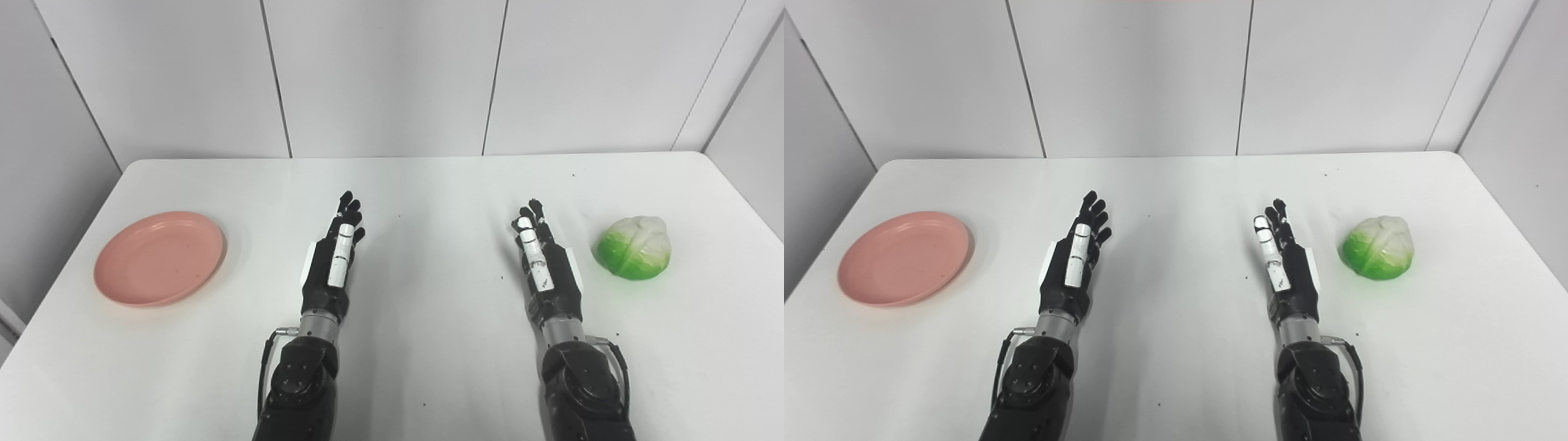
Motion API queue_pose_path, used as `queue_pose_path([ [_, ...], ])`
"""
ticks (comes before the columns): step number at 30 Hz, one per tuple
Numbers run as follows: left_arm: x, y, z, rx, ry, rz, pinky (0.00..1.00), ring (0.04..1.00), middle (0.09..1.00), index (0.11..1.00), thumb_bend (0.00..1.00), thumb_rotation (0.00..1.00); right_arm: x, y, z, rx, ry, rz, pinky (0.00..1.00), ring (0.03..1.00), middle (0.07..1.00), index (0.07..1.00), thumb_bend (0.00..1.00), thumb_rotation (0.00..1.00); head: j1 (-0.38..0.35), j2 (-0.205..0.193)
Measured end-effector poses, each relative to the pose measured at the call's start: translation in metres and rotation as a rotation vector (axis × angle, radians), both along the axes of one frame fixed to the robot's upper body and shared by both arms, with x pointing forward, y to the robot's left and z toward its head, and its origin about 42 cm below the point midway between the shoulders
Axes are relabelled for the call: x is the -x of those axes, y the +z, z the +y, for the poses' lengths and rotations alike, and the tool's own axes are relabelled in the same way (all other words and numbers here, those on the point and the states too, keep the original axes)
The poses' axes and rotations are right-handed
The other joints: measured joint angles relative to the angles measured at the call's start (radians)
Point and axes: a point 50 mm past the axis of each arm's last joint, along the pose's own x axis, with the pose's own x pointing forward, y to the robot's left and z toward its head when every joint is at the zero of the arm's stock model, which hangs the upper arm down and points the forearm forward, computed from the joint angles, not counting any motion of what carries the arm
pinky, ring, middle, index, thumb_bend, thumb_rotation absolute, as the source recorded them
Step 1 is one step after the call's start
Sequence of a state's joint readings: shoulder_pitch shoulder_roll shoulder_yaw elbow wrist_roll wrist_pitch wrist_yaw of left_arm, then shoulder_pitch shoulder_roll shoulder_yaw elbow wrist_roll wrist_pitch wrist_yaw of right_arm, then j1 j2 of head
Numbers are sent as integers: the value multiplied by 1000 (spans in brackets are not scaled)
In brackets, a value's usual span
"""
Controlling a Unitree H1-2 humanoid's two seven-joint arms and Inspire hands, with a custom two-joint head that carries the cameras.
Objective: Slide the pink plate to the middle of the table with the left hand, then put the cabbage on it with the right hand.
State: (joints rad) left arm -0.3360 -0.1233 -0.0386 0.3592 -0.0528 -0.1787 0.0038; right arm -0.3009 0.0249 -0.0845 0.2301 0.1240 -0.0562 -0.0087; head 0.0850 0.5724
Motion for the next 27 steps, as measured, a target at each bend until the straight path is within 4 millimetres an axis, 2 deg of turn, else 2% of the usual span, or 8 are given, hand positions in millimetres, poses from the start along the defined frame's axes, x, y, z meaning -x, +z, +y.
queue_pose_path([
  [1,0,1,0,-1,3,-2,996,982,969,955,689,939,0,0,-1,-4,3,-3,1000,974,989,997,609,778,71,-15],
  [3,1,3,1,3,18,-1,999,989,965,944,681,928,0,1,-5,-5,27,-11,1000,991,997,1000,632,772,71,-16],
  [4,1,6,3,5,26,7,1000,988,959,939,687,929,0,2,-8,-19,40,-15,1000,996,999,1000,638,761,175,-50],
  [6,-2,16,10,-1,35,17,1000,991,962,957,713,934,-1,2,-14,-50,57,-22,1000,1000,1000,1000,640,765,223,-74],
  [8,-17,35,26,-23,57,-6,1000,995,960,967,737,957,-1,2,-17,-63,69,-26,1000,1000,1000,1000,607,786,245,-84],
  [10,-32,57,43,-51,79,-36,1000,975,950,947,755,982,-1,2,-19,-63,81,-28,1000,1000,1000,1000,594,783,304,-127],
  [15,-51,112,99,-69,168,-126,1000,957,922,917,796,1000,-3,3,-28,-70,82,-32,1000,1000,1000,1000,558,798,338,-155],
  [27,-47,104,196,-94,428,-65,759,753,737,735,795,999,7,5,-40,-63,46,-39,1000,1000,1000,1000,480,796,318,-166],
])
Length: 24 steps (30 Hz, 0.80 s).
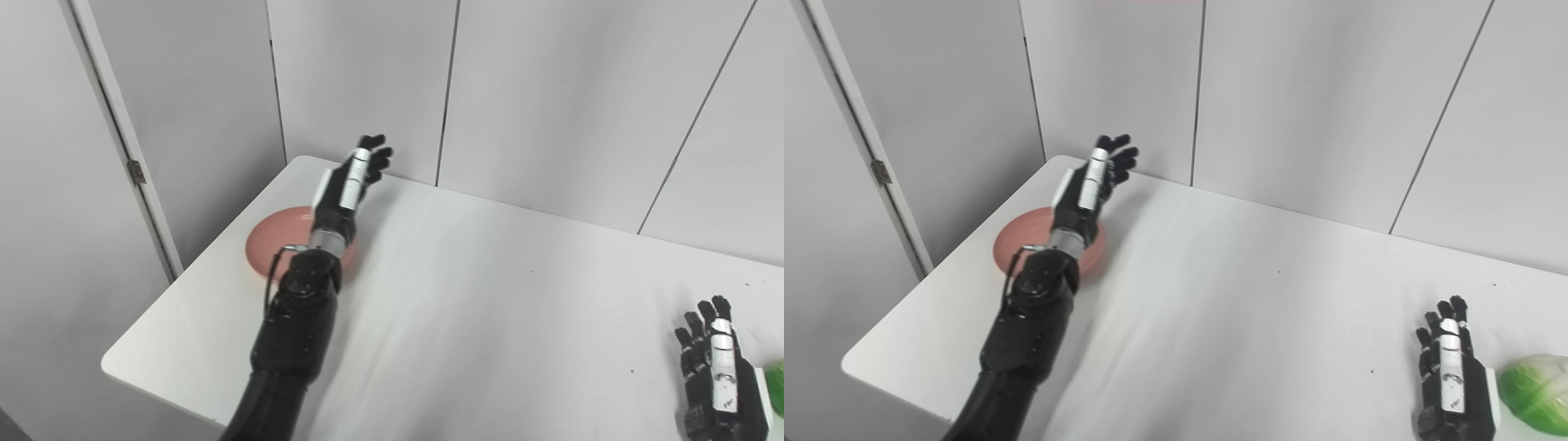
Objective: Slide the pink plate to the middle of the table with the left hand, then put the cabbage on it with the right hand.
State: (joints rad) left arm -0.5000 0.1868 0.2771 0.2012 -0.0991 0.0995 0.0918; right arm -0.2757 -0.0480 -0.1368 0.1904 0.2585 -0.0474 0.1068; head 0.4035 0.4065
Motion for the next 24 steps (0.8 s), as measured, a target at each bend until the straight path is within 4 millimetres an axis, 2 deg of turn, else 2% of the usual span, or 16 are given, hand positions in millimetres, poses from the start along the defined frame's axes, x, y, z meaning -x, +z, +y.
queue_pose_path([
  [5,0,-6,47,-72,90,30,744,726,714,714,787,1000,8,-1,-3,-11,-14,-1,1000,1000,1000,1000,473,778,-3,0],
  [9,2,-8,78,-129,127,52,742,727,711,714,768,1000,8,-1,-1,-9,-2,-1,1000,1000,1000,1000,424,820,-2,-2],
  [13,0,-18,96,-143,155,86,721,722,710,712,751,1000,8,-1,0,-7,-4,0,1000,1000,1000,1000,442,812,-2,-2],
  [19,2,-39,115,-149,184,140,718,721,704,706,736,1000,8,1,0,-2,-6,-3,1000,1000,1000,1000,377,821,11,3],
  [24,2,-42,129,-161,203,164,717,728,711,697,745,1000,9,2,0,6,-8,-6,1000,1000,1000,1000,418,814,21,5],
])
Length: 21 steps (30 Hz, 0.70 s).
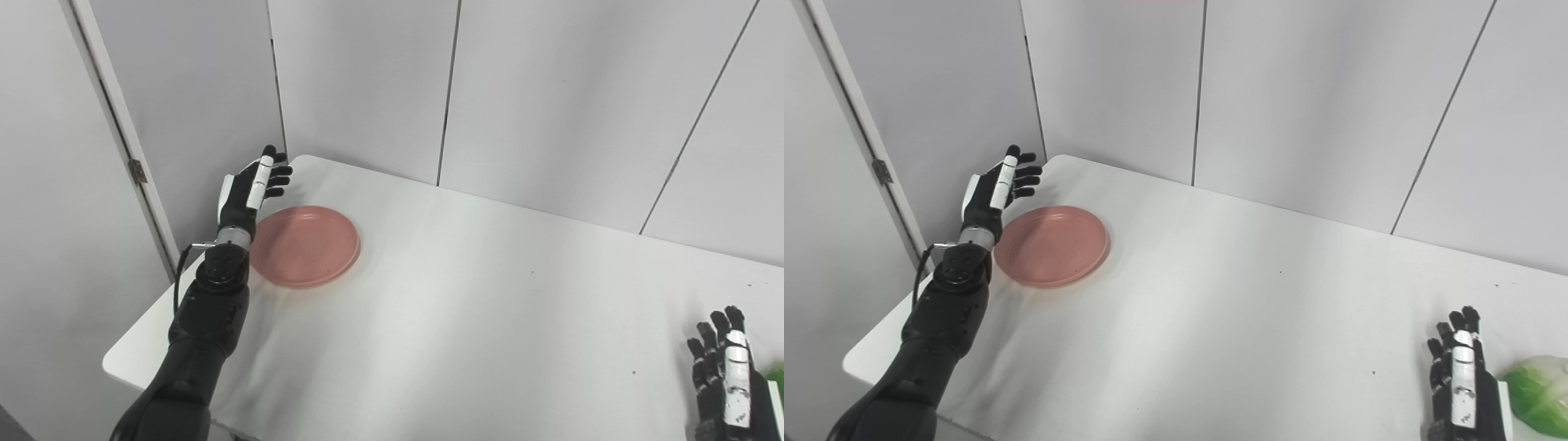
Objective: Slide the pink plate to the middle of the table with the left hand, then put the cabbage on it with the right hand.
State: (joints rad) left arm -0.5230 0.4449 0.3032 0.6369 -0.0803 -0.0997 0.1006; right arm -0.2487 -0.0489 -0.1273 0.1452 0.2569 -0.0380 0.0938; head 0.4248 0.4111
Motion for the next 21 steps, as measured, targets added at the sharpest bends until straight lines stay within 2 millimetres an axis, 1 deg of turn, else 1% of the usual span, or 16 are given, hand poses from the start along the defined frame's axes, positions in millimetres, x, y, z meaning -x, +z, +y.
queue_pose_path([
  [3,-2,0,2,2,10,1,722,720,708,691,719,999,2,1,0,-1,-13,9,1000,1000,1000,1000,417,813,2,0],
  [6,-2,-1,2,1,11,3,730,726,716,707,705,1000,2,2,1,-7,-10,15,1000,1000,1000,1000,431,803,3,2],
  [9,0,-9,3,-4,24,12,758,727,720,715,706,1000,3,3,2,-8,-6,24,1000,1000,1000,1000,431,829,5,5],
  [13,4,-20,5,8,53,33,760,726,723,715,706,1000,6,4,2,-4,-10,25,1000,1000,1000,1000,430,844,6,6],
  [15,5,-22,5,1,55,35,761,728,722,717,711,1000,6,5,2,-4,-11,31,1000,1000,1000,1000,452,834,6,6],
  [21,9,-31,7,0,62,40,782,753,729,717,717,1000,6,5,3,-4,-11,32,1000,1000,1000,1000,418,845,12,6],
])
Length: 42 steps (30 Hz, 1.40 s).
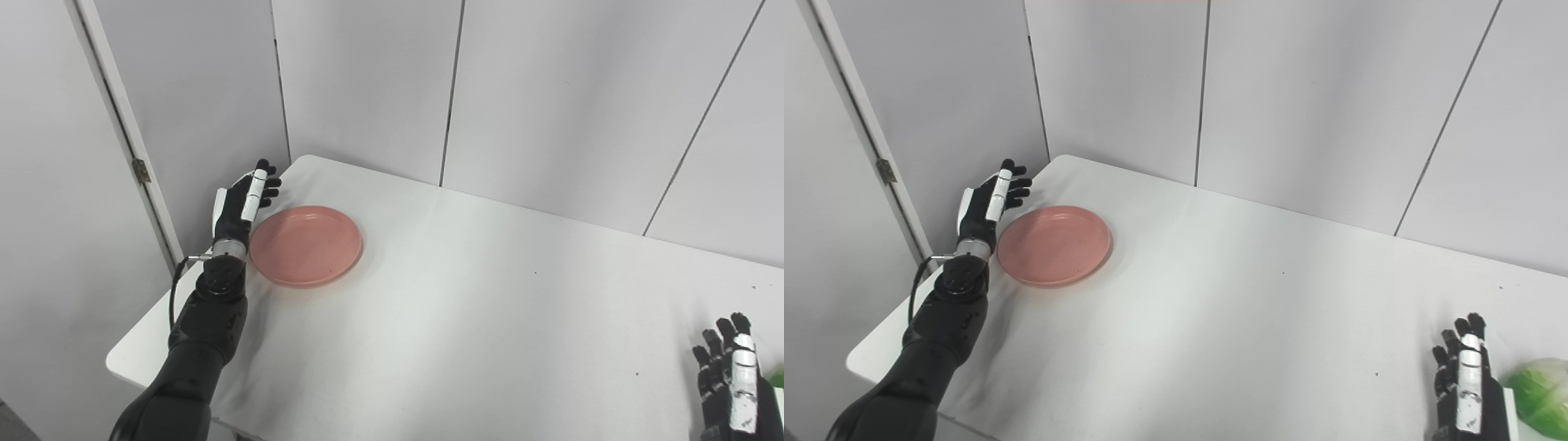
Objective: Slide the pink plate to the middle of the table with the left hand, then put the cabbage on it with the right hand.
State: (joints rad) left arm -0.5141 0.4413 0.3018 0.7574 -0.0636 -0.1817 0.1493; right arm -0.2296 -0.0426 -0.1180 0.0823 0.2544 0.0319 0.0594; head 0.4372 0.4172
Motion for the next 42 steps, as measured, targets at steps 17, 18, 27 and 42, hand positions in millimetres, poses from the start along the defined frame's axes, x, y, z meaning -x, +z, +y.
queue_pose_path([
  [17,7,-7,2,5,7,15,808,768,746,728,714,1000,2,5,2,-6,0,10,1000,1000,1000,1000,426,838,6,3],
  [18,7,-7,3,5,7,16,795,762,740,722,711,999,2,6,2,-5,-2,8,1000,1000,1000,1000,425,836,6,3],
  [27,11,-11,4,30,17,31,828,785,756,747,712,1000,3,10,2,2,-13,-3,1000,1000,1000,1000,425,832,3,5],
  [42,11,-19,-3,321,-78,-61,755,768,758,740,780,899,4,13,5,14,-8,-5,1000,1000,1000,1000,429,846,9,17],
])
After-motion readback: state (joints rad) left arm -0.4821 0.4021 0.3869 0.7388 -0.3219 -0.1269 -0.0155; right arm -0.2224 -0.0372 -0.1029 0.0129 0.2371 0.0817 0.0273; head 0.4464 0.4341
